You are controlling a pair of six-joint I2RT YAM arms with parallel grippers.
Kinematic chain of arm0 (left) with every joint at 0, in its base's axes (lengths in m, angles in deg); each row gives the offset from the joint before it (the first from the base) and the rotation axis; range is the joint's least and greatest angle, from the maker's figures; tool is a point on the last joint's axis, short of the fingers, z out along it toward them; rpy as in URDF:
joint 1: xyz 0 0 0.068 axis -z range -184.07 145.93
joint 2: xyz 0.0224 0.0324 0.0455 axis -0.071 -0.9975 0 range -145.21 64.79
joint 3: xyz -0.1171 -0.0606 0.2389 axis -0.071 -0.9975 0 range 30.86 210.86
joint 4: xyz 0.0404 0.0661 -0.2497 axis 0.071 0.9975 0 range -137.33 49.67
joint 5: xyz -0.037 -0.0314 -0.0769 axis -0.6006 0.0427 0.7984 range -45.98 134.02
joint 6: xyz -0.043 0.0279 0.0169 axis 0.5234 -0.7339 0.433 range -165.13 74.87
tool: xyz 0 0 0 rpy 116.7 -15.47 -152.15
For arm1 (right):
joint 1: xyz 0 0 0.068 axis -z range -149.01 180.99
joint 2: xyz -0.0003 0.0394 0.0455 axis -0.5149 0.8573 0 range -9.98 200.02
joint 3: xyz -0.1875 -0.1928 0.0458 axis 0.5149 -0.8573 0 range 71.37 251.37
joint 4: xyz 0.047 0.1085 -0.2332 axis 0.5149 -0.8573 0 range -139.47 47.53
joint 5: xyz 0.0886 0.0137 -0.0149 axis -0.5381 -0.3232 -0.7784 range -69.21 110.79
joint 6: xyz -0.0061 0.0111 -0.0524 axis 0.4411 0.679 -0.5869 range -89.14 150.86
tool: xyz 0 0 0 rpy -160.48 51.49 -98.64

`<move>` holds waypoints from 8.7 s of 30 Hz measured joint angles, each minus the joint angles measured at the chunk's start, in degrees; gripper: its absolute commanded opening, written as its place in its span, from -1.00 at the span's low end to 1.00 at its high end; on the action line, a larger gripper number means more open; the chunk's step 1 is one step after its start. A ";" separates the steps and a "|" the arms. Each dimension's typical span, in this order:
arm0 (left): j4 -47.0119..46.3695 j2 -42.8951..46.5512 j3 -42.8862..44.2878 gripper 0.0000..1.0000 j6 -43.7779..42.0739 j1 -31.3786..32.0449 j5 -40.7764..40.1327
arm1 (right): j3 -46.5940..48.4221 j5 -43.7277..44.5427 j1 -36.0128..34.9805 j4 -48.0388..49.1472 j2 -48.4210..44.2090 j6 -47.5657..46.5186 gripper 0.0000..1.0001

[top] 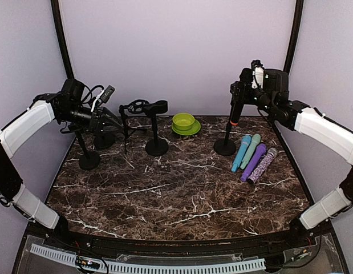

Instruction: Remove the microphone from the stand

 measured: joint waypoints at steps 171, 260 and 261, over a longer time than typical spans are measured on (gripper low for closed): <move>10.27 -2.54 10.67 0.98 -17.20 12.24 -7.48 | 5.11 -8.04 1.27 -11.76 30.12 23.37 -0.32; 10.45 0.22 6.80 0.97 -15.63 9.97 -9.64 | -13.46 -7.39 -40.39 27.26 21.27 3.43 0.45; 10.45 0.22 6.80 0.98 -15.61 9.97 -9.64 | -12.46 -7.04 -40.92 27.39 22.05 3.02 0.45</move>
